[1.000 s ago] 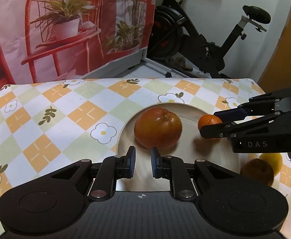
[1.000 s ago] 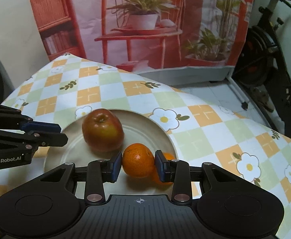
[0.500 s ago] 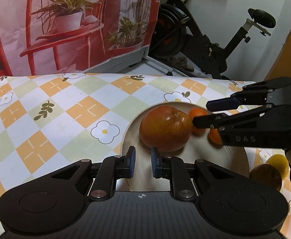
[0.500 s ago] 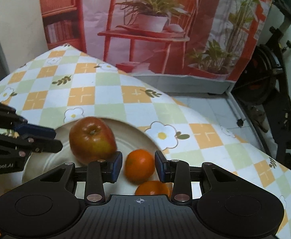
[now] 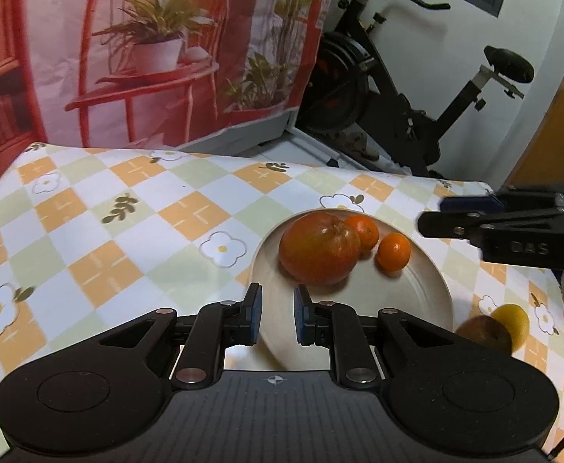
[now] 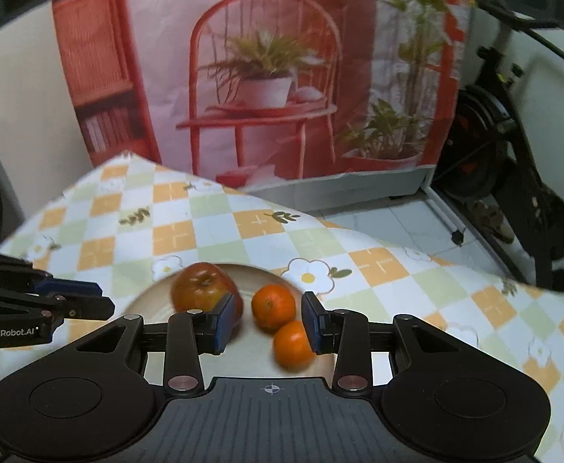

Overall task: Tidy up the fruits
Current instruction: 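Release the tangerines onto the plate beside the apple with both grippers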

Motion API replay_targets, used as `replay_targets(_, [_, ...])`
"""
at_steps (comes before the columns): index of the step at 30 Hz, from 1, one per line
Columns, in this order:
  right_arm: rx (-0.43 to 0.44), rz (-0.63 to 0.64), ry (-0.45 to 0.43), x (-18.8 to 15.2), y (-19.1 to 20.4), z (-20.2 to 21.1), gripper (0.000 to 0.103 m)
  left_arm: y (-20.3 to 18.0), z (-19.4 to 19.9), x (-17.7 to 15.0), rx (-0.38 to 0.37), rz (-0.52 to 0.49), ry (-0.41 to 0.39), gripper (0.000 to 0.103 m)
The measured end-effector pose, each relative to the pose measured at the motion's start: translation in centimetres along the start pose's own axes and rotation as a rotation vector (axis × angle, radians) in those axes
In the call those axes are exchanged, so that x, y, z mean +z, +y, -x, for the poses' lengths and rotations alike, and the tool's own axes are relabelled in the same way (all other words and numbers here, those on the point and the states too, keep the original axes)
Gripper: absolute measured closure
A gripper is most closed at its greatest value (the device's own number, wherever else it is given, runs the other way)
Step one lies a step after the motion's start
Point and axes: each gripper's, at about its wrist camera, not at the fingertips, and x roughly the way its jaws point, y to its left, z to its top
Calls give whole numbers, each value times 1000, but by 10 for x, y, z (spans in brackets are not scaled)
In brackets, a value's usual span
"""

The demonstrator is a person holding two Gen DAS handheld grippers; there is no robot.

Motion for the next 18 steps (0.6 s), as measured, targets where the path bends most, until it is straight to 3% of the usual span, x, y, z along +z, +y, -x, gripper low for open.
replay_targets(7, [28, -159, -51, -41, -2, 42, 68, 0, 30, -16, 28, -16, -22, 84])
replay_targets(18, [21, -230, -42, -77, 1, 65, 68, -11, 47, -34, 26, -43, -24, 84])
